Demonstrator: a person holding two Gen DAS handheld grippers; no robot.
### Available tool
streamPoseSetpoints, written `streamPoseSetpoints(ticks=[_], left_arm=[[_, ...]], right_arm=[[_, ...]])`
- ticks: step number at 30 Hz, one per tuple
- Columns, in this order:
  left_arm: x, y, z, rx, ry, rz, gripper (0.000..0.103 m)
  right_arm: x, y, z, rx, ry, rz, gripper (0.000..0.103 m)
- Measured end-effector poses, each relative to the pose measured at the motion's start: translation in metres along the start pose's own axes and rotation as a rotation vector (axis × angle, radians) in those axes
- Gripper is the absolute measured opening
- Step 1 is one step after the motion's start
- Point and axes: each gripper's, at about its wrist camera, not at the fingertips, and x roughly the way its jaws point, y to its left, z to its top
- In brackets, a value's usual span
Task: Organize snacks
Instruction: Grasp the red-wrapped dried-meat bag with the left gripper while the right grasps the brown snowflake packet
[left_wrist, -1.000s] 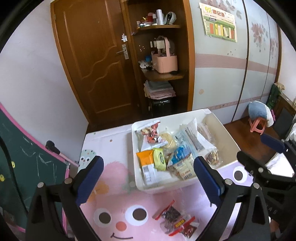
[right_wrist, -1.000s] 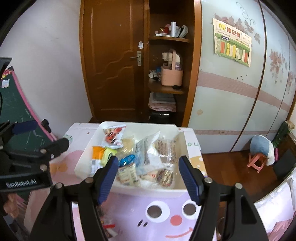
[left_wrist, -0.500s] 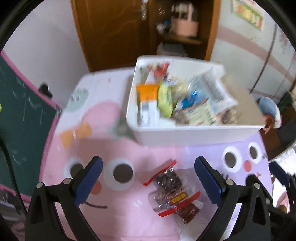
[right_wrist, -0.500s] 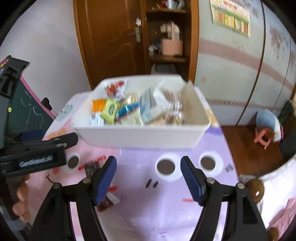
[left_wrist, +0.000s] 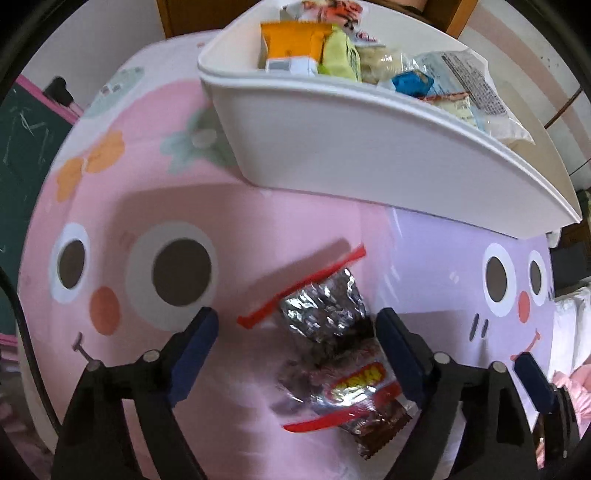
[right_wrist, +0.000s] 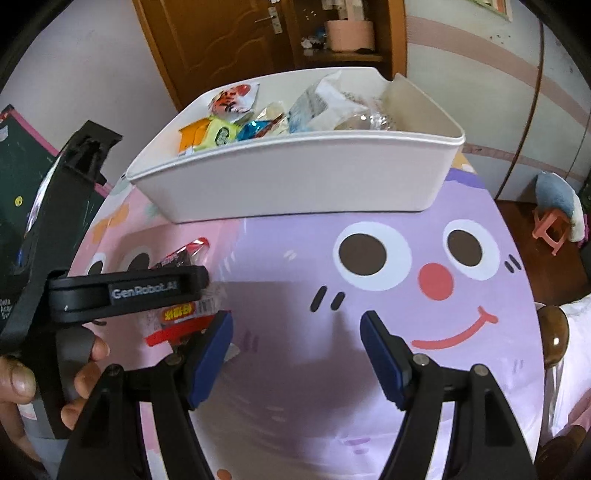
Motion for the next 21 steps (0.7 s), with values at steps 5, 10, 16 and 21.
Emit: streamPoseSetpoints(ticks=[5, 10, 16, 21], left_arm=[[-0.006, 0.002, -0.003, 0.005, -0.021, -0.031, 0.063], [-0.013, 0.023, -0.012, 0.025, -0.044, -0.050, 0.048], [-0.019, 0.067, -0.016, -0.006, -0.062, -0.028, 0.045], [-0.022, 0.097, -0.026, 0.001, -0.074, -0.014, 0.045]], right_arm=[[0.007, 0.006, -0.003, -0.021, 0.019, 0.025, 0.072], [0.007, 0.018, -0.005, -0.061, 0.023, 0.089, 0.072], [0.015, 0.048, -0.010, -0.167, 0.055, 0.147, 0.072], [0.025, 0.067, -0.014, -0.223, 0.080, 0.139, 0.072]])
